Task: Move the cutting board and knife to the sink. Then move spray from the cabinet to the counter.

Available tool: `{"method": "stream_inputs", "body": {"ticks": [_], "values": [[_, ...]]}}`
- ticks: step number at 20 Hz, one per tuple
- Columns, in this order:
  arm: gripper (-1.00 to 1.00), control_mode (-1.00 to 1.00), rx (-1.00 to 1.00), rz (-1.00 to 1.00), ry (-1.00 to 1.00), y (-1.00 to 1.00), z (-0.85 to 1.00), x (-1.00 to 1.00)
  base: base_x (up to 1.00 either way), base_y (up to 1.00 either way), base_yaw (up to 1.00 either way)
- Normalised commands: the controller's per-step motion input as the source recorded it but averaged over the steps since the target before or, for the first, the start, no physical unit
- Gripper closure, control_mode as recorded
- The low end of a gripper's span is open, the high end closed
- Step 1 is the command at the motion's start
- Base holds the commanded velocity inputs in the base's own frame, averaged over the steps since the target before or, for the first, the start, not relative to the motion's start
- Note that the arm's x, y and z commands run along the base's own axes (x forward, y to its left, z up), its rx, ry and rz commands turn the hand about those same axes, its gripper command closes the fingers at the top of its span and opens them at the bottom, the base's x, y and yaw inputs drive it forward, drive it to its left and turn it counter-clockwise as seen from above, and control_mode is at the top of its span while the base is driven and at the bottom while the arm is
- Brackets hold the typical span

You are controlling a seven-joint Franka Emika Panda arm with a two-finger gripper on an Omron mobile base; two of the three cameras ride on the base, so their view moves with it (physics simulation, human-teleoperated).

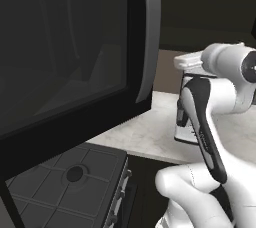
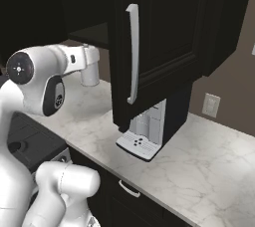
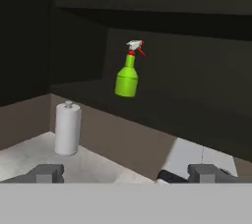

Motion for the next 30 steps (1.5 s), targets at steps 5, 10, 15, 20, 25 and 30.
{"method": "stream_inputs", "body": {"ticks": [5, 10, 15, 20, 25, 30], "values": [[-1.00, -1.00, 0.05, -0.19, -0.14, 0.00, 0.36, 0.19, 0.00, 0.00, 0.00], [-1.00, -1.00, 0.05, -0.18, -0.05, -0.07, 0.33, 0.23, 0.00, 0.00, 0.00], [-1.00, -1.00, 0.12, -0.06, 0.00, -0.16, 0.34, 0.16, 0.00, 0.00, 0.00], [-1.00, -1.00, 0.19, 0.00, 0.00, -0.16, 0.31, 0.07, 0.00, 0.00, 0.00], [-1.00, -1.00, 0.20, 0.07, 0.00, -0.03, 0.13, 0.21, 0.00, 0.00, 0.00], [-1.00, -1.00, 0.15, 0.12, 0.00, 0.04, 0.07, 0.27, 0.00, 0.00, 0.00]]}}
